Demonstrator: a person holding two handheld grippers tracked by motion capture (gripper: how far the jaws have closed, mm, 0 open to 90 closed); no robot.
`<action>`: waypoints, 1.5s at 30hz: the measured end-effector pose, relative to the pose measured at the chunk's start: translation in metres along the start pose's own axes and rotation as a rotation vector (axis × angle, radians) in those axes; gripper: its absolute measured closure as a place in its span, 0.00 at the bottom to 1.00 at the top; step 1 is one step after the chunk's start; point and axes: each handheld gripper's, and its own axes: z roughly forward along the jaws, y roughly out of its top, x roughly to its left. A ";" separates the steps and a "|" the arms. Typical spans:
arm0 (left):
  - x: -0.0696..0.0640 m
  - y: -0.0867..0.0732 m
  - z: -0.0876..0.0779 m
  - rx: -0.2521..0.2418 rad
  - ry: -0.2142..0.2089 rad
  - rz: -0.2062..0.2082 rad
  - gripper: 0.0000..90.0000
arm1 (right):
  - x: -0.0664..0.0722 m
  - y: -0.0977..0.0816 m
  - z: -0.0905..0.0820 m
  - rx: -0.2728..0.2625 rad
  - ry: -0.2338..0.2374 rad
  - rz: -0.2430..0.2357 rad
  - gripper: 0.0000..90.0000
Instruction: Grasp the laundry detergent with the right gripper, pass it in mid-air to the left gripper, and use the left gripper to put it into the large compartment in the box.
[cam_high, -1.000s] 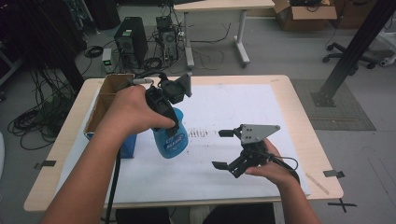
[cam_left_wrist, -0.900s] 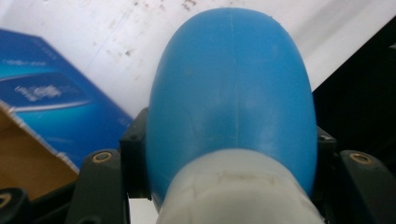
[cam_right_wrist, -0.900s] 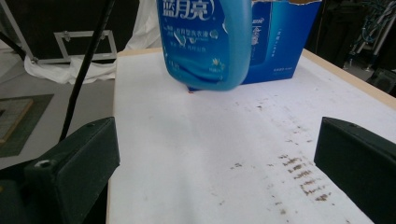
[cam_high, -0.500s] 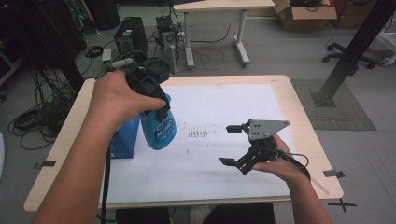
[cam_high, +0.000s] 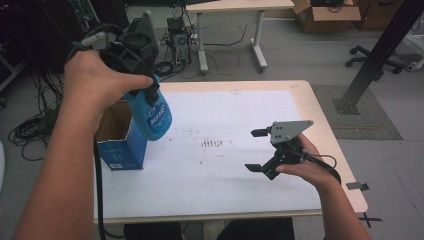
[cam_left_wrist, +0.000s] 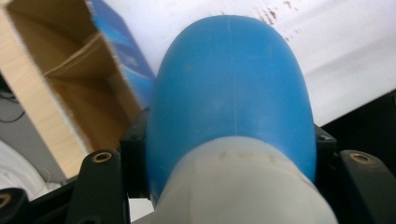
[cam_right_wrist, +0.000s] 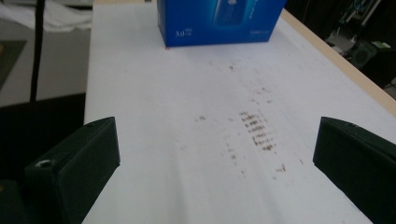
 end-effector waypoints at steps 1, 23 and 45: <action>0.005 0.000 -0.002 -0.002 0.004 -0.015 0.43 | -0.001 0.000 -0.001 0.019 -0.001 -0.005 0.01; 0.083 -0.009 -0.018 0.003 0.080 -0.299 0.43 | -0.017 0.016 -0.010 0.322 -0.006 -0.085 0.02; 0.111 -0.014 0.029 0.049 0.098 -0.378 0.43 | -0.016 0.011 -0.004 0.343 0.007 -0.080 0.02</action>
